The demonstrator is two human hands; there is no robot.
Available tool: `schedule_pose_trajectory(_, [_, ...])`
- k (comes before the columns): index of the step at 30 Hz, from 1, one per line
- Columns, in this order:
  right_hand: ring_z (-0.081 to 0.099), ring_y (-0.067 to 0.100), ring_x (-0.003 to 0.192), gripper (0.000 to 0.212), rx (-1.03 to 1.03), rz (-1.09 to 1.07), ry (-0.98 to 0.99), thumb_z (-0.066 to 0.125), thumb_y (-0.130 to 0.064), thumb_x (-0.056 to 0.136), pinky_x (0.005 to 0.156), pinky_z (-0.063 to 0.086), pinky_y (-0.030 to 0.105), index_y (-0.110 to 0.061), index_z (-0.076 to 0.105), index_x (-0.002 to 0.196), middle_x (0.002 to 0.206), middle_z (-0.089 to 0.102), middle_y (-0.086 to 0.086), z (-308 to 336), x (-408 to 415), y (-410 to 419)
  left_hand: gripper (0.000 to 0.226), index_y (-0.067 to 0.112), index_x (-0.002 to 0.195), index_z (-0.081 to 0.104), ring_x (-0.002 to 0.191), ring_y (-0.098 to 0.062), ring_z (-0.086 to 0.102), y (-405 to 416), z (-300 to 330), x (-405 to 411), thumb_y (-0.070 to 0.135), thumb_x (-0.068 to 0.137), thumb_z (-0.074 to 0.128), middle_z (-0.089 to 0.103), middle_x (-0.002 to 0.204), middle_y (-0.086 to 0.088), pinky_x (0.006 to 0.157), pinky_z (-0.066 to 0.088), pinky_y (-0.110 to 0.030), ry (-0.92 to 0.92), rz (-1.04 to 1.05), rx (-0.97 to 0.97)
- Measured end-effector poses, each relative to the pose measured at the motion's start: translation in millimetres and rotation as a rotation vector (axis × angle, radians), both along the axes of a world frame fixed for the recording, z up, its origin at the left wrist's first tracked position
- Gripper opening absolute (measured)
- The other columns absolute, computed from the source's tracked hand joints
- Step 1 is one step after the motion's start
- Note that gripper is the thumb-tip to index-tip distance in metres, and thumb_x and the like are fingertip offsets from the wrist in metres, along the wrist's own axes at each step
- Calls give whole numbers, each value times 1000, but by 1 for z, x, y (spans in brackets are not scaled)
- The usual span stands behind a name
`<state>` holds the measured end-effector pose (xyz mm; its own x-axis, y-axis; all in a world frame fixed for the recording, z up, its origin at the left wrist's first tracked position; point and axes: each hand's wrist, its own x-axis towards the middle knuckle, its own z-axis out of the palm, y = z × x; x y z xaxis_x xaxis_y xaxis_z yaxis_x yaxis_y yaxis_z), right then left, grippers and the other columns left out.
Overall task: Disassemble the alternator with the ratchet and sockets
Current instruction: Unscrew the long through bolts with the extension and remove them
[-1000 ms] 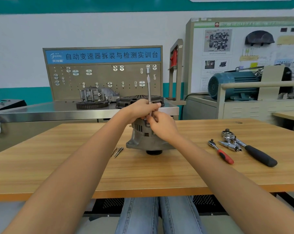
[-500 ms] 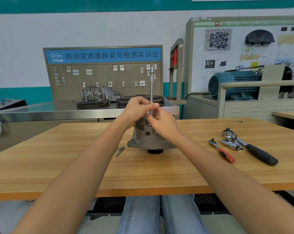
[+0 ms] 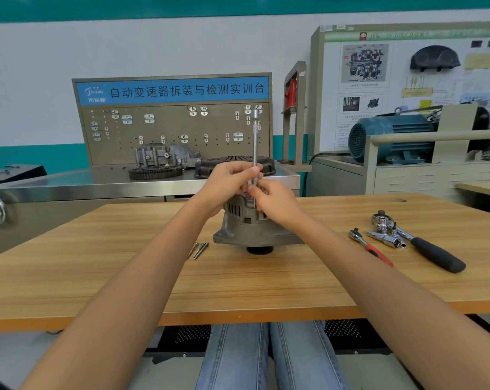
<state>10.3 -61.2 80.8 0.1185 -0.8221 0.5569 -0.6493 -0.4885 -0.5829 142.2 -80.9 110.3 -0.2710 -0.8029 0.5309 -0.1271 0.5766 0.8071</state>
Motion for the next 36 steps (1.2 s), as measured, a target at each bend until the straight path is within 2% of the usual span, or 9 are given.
schedule_pose_trajectory(3, [54,19,66,37,10,-12,37,40,-35,99,70,48,41,-6,61,91,69,57,5,1,0,3,10,18,81,62,46,4,51,0,0,-6,18,87,69,58,54,15,46,41,-11,58,56,17])
schedule_pose_trajectory(8, [63,32,77,35,-21,-20,16,47,-38,96,74,51,48,-5,59,101,81,68,18,0,1,5,28,18,74,49,58,-7,47,-1,0,-13,21,81,76,45,64,4,55,42,-22,73,160,33])
schedule_pose_trajectory(14, [60,28,71,25,-30,-10,38,45,-30,98,72,50,46,-22,50,75,71,59,8,2,1,5,12,25,92,66,53,1,48,0,1,-8,34,94,58,62,81,1,49,39,-10,7,84,16])
schedule_pose_trajectory(17, [55,21,67,26,11,-12,62,43,-30,99,72,50,46,-13,57,85,71,57,5,4,0,4,17,26,93,70,46,3,44,1,-2,-2,24,97,54,56,55,13,46,37,-9,23,29,8])
schedule_pose_trajectory(20, [52,16,64,26,31,-2,80,41,-29,100,70,49,44,-17,54,82,69,55,2,6,-1,5,14,23,87,71,45,2,42,-1,-3,-2,23,94,59,51,48,16,46,37,-10,38,33,10])
schedule_pose_trajectory(23, [52,18,66,28,36,5,80,39,-30,100,72,49,45,-12,57,88,71,56,5,6,-1,7,6,20,85,66,48,3,47,-2,-2,-6,25,88,69,57,61,13,49,39,-11,99,91,30])
schedule_pose_trajectory(29, [63,27,79,38,-14,1,74,44,-40,97,75,52,47,-7,54,112,86,66,14,5,1,11,23,21,79,54,60,-5,51,-2,-3,-16,30,81,75,54,73,4,51,41,-14,95,210,8])
schedule_pose_trajectory(32, [62,27,77,22,-28,11,88,43,-33,99,75,52,47,-16,56,93,81,64,12,4,0,10,14,22,82,60,63,-2,52,2,-2,-14,31,87,68,59,74,9,57,41,-16,74,156,3])
schedule_pose_trajectory(36, [52,20,66,28,9,12,73,41,-30,100,70,48,43,-22,48,75,73,56,7,7,1,10,15,20,99,70,49,9,51,6,-1,-8,22,96,55,69,87,12,48,37,-5,83,50,16])
